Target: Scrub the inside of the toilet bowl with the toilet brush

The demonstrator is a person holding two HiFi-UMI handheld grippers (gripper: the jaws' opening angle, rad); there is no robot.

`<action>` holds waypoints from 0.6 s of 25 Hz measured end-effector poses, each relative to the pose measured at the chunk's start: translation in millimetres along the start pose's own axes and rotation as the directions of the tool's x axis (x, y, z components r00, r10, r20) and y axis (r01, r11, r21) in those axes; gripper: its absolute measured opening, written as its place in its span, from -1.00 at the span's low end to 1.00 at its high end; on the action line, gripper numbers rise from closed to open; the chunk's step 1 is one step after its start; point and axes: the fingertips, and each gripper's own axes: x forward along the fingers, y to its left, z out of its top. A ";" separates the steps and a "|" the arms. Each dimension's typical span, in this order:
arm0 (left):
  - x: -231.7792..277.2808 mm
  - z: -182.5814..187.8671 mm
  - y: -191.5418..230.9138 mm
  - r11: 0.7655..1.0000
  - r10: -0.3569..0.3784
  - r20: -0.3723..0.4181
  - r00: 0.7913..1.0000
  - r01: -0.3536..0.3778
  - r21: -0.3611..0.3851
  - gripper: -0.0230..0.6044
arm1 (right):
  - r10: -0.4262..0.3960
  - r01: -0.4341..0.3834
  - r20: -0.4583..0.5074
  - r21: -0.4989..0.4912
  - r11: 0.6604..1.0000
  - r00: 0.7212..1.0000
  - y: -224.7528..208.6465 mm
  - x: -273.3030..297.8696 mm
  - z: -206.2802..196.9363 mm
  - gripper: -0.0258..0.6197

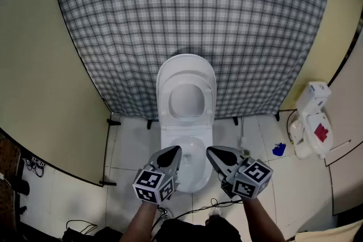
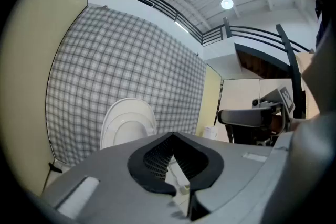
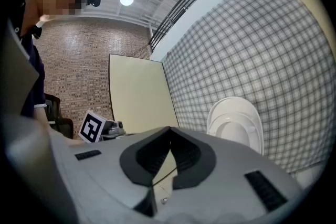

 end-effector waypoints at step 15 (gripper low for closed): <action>-13.8 -171.6 72.1 0.980 0.141 -0.200 0.970 -0.165 -0.107 -0.92 | 0.067 -0.061 -0.135 0.045 0.997 0.989 -16.4 34.7 -94.3 -0.92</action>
